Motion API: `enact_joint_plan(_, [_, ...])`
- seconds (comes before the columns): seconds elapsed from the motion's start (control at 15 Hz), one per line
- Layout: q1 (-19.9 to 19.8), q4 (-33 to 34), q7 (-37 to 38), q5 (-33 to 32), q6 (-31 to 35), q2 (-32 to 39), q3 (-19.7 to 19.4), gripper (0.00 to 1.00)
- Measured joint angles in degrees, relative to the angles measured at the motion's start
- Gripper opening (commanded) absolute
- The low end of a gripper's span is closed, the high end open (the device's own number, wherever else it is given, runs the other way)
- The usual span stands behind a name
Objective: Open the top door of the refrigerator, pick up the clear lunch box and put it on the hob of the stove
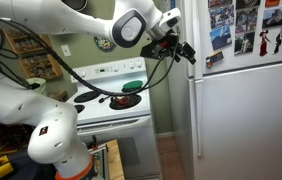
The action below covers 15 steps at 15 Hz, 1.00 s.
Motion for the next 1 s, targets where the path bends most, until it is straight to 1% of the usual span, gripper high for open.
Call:
enact_joint_plan(0.4, [-3.4,1.2,2.9,-1.2,1.3,3.1,0.5,1.0])
enact_joint_plan(0.6, [-3.6,2.0,4.8,-1.2,1.4,4.4,0.9,1.0])
enact_joint_plan(1.0, [-3.6,2.9,6.6,-1.1,4.8,7.0,1.2,1.0])
